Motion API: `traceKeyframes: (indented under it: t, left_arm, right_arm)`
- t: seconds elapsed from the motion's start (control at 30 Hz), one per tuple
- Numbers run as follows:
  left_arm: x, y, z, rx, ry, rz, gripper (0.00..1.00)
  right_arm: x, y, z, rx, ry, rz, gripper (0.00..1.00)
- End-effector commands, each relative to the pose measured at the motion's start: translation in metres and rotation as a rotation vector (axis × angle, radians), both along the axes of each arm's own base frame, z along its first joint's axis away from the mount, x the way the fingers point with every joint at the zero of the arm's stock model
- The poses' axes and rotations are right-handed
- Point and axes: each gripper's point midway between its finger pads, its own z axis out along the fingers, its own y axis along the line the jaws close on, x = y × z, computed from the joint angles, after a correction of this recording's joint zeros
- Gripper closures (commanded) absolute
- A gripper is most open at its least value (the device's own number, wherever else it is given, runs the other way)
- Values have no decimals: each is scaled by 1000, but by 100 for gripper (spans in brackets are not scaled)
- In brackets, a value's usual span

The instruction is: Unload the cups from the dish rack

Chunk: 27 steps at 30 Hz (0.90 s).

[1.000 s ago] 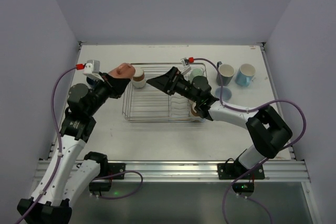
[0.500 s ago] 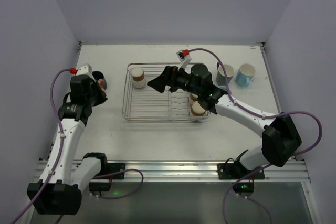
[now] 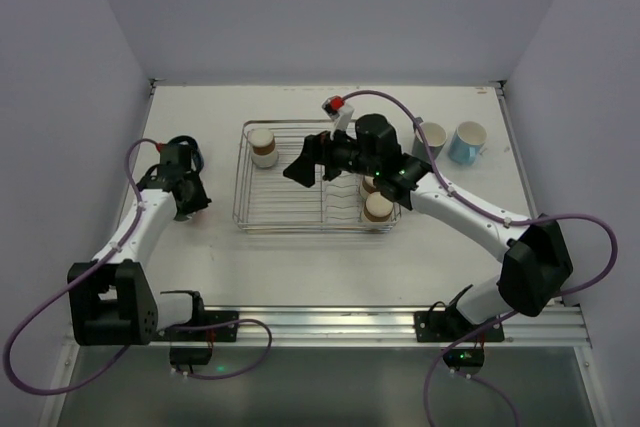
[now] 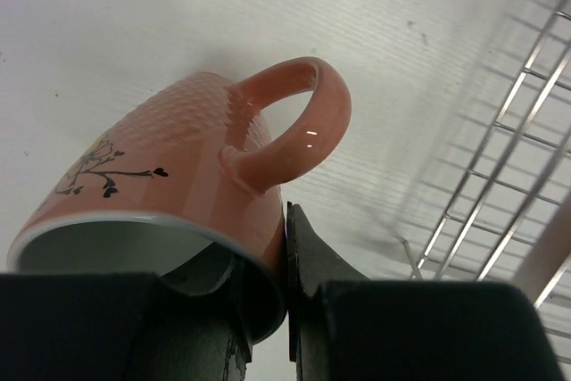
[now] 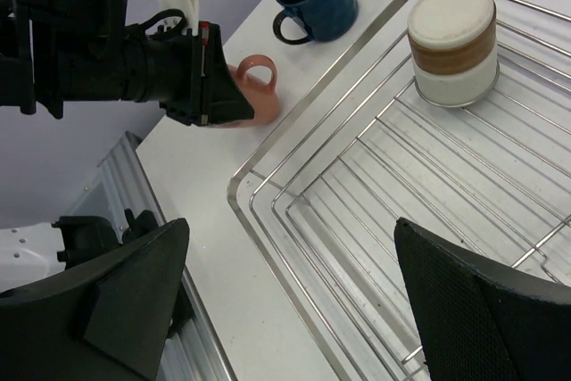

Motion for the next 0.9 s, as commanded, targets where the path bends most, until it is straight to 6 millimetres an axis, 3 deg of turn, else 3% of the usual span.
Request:
traceKeyframes:
  t: [0.0,0.17,0.27,0.37,0.43,0.57,0.77,0.87]
  left_arm:
    - [20,20,7,76,-40,28,90]
    - [25,29,2,125,-20,45,75]
    - [29,34,6,146,-35,57,58]
    - [31,34,10,150,-48,57,49]
    - [33,34,20,151,-83,56,42]
    - [38,27,46,116,-172,39,16]
    - [37,13,91,57,-348,2,8]
    - [36,-1,123,5,-491,-53,8]
  right_arm:
    - [-4,2,5,-17,-30,27,1]
    - [1,4,-7,-72,-30,12,1]
    - [4,4,-14,-97,-28,0,1]
    - [5,6,-16,-110,-33,-3,1]
    - [6,8,-18,-125,-42,-4,1]
    - [10,14,-29,-185,-54,-10,1]
    - [32,20,-44,-267,-74,-54,1]
    - [48,26,-41,-291,-97,-76,3]
